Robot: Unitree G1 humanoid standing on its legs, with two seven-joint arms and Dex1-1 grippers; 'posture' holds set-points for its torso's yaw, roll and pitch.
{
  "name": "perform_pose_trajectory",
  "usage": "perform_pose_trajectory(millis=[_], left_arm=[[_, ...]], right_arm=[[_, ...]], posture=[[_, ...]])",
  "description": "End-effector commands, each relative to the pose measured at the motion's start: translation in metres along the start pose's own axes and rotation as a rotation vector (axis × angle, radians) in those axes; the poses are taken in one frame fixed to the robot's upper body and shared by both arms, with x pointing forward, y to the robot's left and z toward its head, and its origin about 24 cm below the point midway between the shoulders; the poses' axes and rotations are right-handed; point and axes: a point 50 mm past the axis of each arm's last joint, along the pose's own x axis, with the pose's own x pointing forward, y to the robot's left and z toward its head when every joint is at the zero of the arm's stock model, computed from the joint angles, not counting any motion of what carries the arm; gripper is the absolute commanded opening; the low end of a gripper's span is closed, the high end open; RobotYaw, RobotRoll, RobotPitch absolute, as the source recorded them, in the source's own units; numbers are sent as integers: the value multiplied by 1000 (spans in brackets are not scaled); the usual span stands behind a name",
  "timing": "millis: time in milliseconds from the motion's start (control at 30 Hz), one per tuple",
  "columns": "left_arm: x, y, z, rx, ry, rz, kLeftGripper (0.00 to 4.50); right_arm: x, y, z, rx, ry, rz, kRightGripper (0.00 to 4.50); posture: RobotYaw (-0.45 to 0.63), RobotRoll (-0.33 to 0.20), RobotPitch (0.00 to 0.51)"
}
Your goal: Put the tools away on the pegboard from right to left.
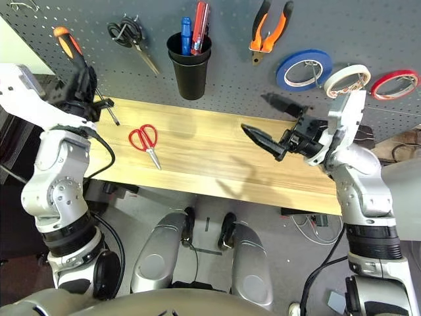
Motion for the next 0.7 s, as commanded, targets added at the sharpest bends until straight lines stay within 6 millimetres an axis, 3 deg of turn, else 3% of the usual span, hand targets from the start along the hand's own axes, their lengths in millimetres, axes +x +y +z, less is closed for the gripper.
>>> perform_pose_trajectory(millis=[33,400,700], left_arm=[[5,-7,14,-16,-63,-23,573],[27,-36,48,-72,-189,-113,573],[41,-63,57,-169,-228,-192,573]], right_arm=[[-5,-4,6,-7,-2,-12,4500],[-12,-9,7,20,34,-80,4500],[-12,-13,15,-11,-28,-112,4500]], posture=[[238,0,181],[217,0,180],[199,0,182]])
